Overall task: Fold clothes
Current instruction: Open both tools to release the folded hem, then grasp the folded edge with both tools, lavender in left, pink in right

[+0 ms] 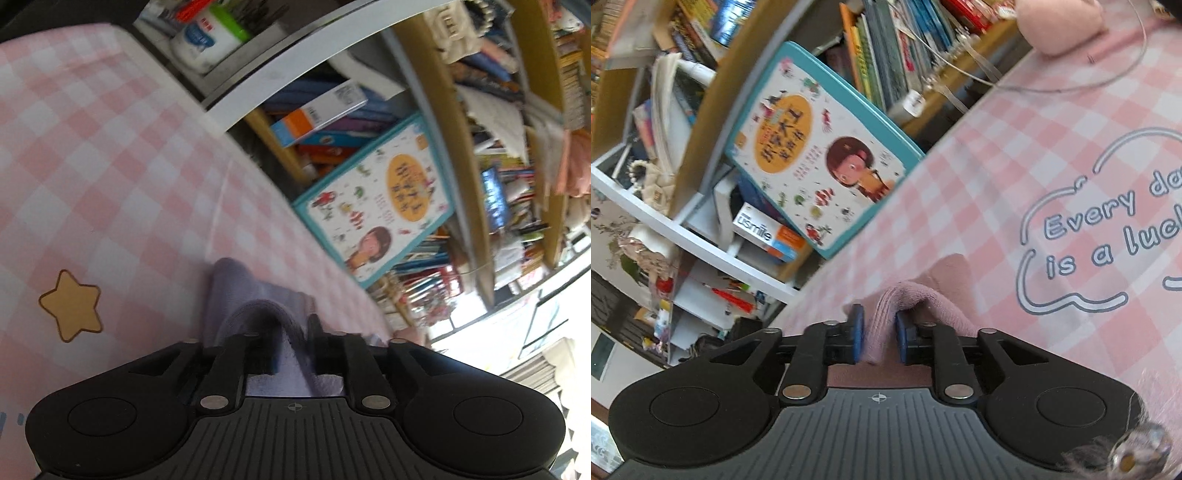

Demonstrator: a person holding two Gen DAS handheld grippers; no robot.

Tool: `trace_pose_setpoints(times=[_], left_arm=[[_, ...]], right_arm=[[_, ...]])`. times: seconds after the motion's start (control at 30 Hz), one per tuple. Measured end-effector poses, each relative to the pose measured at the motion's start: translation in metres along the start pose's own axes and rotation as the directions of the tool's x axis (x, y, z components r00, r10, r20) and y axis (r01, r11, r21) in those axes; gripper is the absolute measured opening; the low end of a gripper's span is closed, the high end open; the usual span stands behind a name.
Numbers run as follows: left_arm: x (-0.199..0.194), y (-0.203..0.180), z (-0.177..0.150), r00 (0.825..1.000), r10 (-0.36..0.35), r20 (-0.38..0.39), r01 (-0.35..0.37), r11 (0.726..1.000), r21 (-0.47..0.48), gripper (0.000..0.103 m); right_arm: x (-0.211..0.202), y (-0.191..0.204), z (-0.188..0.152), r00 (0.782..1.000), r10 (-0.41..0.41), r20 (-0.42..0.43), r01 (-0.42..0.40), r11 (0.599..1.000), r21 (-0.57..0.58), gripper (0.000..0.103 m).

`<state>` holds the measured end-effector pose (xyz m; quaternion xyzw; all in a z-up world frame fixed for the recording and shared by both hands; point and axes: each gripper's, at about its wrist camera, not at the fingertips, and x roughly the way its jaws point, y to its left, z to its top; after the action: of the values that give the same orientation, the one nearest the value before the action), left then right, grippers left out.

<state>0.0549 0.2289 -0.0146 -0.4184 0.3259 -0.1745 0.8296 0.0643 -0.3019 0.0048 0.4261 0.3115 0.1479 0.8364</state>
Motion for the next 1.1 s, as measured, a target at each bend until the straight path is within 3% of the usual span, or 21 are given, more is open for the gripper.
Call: trace_pose_setpoints(times=[0.07, 0.2, 0.23, 0.33, 0.4, 0.5, 0.63, 0.73, 0.8, 0.83, 0.87, 1.0, 1.03, 1.1], left_arm=[[0.001, 0.005, 0.002, 1.0, 0.003, -0.009, -0.003, 1.0, -0.018, 0.033], [-0.007, 0.01, 0.006, 1.0, -0.016, 0.01, 0.016, 0.999, -0.032, 0.037], [-0.01, 0.009, 0.007, 1.0, -0.008, 0.018, 0.008, 1.0, -0.019, 0.042], [-0.028, -0.001, 0.012, 0.996, 0.033, 0.085, -0.039, 0.997, 0.071, 0.057], [-0.038, -0.009, 0.016, 0.99, 0.063, 0.127, -0.081, 0.987, 0.141, 0.057], [-0.043, -0.025, 0.017, 0.983, 0.092, 0.159, -0.134, 0.95, 0.281, 0.057], [-0.029, -0.045, 0.003, 0.99, 0.088, 0.113, -0.13, 0.882, 0.453, 0.057], [-0.011, -0.054, -0.01, 0.987, 0.12, 0.108, -0.16, 0.83, 0.535, 0.056], [0.002, -0.056, -0.012, 0.981, 0.162, 0.11, -0.196, 0.808, 0.556, 0.054], [0.007, -0.056, -0.012, 0.977, 0.181, 0.111, -0.212, 0.801, 0.56, 0.052], [0.011, -0.055, -0.011, 0.974, 0.205, 0.1, -0.226, 0.796, 0.562, 0.042], [0.024, -0.05, -0.01, 0.953, 0.295, 0.077, -0.283, 0.764, 0.58, 0.008], [0.023, -0.047, -0.008, 0.952, 0.298, 0.072, -0.284, 0.769, 0.572, 0.005], [0.011, -0.043, -0.004, 0.968, 0.239, 0.073, -0.241, 0.82, 0.52, 0.005]], right_arm=[[0.002, -0.007, 0.001, 1.0, 0.011, -0.007, -0.01, 1.0, 0.018, 0.028], [0.0, -0.012, 0.006, 0.999, 0.036, -0.005, -0.036, 0.998, 0.052, 0.035], [-0.003, -0.01, 0.008, 1.0, 0.023, 0.001, -0.023, 0.999, 0.033, 0.036], [-0.013, 0.004, 0.013, 0.998, -0.055, 0.044, 0.058, 0.996, -0.074, 0.043], [-0.019, 0.019, 0.014, 0.982, -0.153, 0.109, 0.172, 0.965, -0.197, 0.05], [-0.019, 0.037, 0.011, 0.954, -0.25, 0.163, 0.294, 0.879, -0.374, 0.051], [-0.012, 0.049, -0.002, 0.954, -0.27, 0.129, 0.297, 0.801, -0.52, 0.051], [-0.001, 0.048, -0.007, 0.948, -0.294, 0.118, 0.309, 0.772, -0.555, 0.048], [0.006, 0.047, -0.011, 0.943, -0.312, 0.114, 0.32, 0.757, -0.57, 0.043], [0.01, 0.047, -0.012, 0.94, -0.322, 0.112, 0.325, 0.749, -0.578, 0.034], [0.013, 0.045, -0.012, 0.94, -0.324, 0.104, 0.322, 0.751, -0.576, 0.025], [0.014, 0.038, -0.008, 0.953, -0.294, 0.074, 0.286, 0.794, -0.537, 0.01], [0.013, 0.036, -0.007, 0.956, -0.285, 0.072, 0.279, 0.802, -0.529, 0.007], [0.006, 0.035, -0.004, 0.966, -0.249, 0.069, 0.25, 0.831, -0.497, 0.007]])
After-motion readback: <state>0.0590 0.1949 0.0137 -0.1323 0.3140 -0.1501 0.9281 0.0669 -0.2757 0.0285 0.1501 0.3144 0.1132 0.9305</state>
